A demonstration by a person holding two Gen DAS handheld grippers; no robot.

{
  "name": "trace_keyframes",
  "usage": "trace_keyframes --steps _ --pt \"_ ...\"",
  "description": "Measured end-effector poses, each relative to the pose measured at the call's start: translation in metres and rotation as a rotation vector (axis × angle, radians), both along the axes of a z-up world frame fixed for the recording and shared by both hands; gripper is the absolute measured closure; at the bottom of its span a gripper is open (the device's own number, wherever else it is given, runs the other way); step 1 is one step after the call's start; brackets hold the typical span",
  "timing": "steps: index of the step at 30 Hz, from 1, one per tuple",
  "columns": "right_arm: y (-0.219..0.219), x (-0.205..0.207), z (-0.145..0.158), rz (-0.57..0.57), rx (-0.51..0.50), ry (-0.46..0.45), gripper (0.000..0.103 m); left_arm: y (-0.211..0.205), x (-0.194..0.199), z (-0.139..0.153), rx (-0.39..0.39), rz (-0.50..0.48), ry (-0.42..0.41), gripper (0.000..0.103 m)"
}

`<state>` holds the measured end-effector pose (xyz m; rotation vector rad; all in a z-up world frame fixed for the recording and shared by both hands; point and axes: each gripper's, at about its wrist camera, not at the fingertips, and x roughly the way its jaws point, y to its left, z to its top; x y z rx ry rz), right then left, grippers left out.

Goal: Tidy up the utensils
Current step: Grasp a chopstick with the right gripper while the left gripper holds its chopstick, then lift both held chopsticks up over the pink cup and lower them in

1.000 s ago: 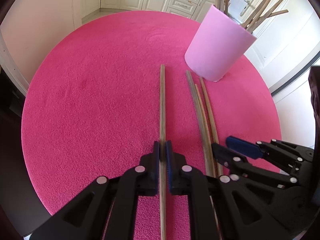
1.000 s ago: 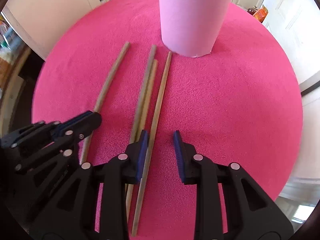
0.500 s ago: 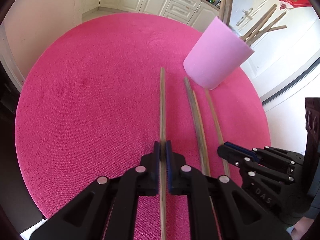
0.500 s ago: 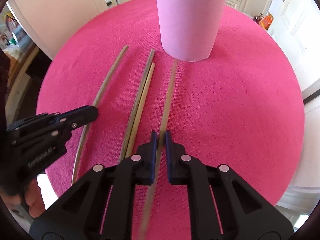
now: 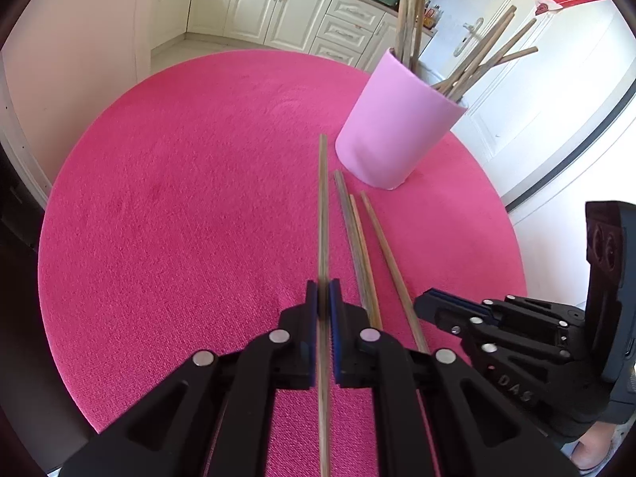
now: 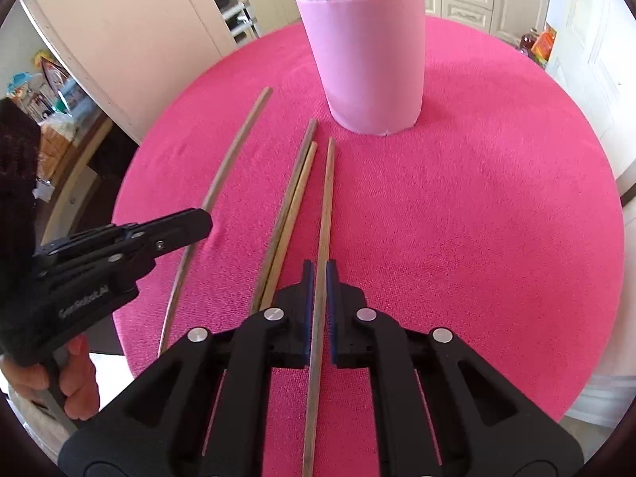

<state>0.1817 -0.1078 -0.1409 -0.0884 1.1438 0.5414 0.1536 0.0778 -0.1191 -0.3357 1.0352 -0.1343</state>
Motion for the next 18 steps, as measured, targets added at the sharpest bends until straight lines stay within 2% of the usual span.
trace_keyframes --steps 1,7,11,13,18 --pt "0.005 0.001 -0.003 0.003 -0.032 0.001 0.096 0.0 0.0 0.0 -0.001 0.001 0.004 0.097" --pt "0.017 0.003 -0.01 0.019 -0.078 0.007 0.095 -0.008 0.009 -0.008 -0.001 0.0 0.021 0.097" --pt "0.02 0.002 -0.009 0.044 -0.112 -0.026 0.095 -0.008 0.011 -0.01 -0.008 -0.001 0.028 0.097" --pt "0.015 0.001 -0.01 0.043 -0.096 -0.045 0.095 -0.008 0.01 -0.01 -0.016 -0.002 0.025 0.097" --pt "-0.005 -0.008 -0.002 0.035 0.021 -0.087 0.096 -0.006 0.001 -0.002 -0.031 -0.016 -0.035 0.097"
